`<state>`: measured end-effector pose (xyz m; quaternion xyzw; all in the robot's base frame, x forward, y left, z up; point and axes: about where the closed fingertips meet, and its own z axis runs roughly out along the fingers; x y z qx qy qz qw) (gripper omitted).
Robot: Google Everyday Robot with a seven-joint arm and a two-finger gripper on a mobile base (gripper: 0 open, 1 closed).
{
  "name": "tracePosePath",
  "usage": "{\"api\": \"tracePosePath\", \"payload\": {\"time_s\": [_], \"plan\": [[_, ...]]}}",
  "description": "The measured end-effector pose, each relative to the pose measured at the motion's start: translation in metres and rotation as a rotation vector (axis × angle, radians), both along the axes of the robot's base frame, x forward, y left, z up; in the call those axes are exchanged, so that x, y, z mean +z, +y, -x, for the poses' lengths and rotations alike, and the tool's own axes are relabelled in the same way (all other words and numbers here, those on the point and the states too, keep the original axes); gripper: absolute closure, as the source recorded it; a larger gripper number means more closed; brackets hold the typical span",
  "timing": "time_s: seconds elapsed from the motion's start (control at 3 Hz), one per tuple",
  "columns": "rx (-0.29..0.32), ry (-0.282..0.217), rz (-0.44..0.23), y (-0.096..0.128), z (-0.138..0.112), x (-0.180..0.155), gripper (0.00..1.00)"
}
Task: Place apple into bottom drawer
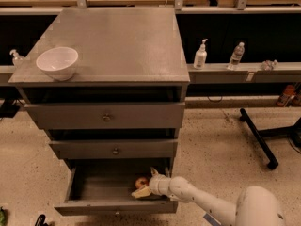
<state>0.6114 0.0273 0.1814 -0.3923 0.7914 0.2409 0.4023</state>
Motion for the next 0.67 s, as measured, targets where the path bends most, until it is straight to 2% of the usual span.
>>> {"api": "tracePosePath", "payload": {"time_s": [0.67], "plan": [[-0.035, -0.048, -0.088, -0.037, 0.012, 0.044, 0.00]]}}
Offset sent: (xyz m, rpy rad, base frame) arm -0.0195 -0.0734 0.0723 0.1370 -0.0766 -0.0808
